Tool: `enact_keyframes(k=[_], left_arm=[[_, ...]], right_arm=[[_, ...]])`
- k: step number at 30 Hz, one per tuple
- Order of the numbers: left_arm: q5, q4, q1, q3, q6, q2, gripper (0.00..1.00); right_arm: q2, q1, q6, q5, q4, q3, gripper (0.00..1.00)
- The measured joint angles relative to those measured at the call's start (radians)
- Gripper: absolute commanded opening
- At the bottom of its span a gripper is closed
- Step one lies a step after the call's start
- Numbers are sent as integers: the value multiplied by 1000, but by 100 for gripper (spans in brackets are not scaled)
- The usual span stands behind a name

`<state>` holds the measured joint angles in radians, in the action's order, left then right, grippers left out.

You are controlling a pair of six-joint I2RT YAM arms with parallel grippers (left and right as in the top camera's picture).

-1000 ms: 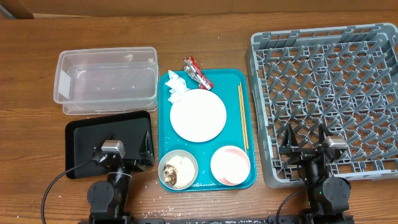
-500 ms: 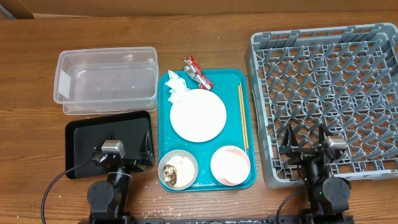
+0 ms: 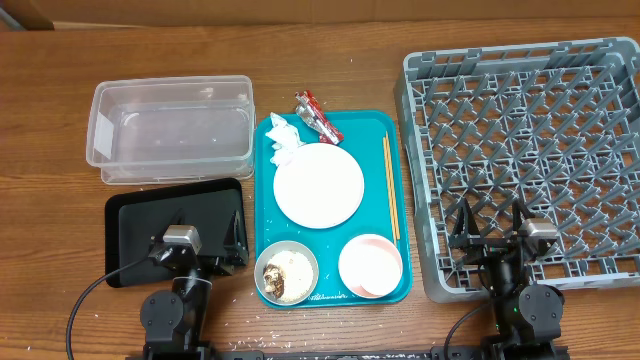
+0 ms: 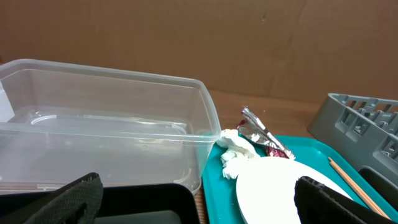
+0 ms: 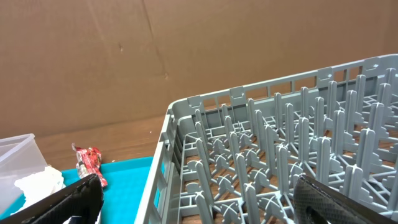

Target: Sort waste into correct bins and load items into the dishwasher

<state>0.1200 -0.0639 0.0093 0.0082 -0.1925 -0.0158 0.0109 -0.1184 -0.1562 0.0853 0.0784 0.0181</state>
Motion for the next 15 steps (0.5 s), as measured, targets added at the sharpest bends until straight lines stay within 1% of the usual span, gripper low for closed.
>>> enact_keyframes(k=[12,15], left_arm=[[0,14,0,0,-1,0,100],[21,27,0,0,-24,0,100]], right_arm=[[0,0,0,0,0,0,100],[0,0,1,0,0,0,100]])
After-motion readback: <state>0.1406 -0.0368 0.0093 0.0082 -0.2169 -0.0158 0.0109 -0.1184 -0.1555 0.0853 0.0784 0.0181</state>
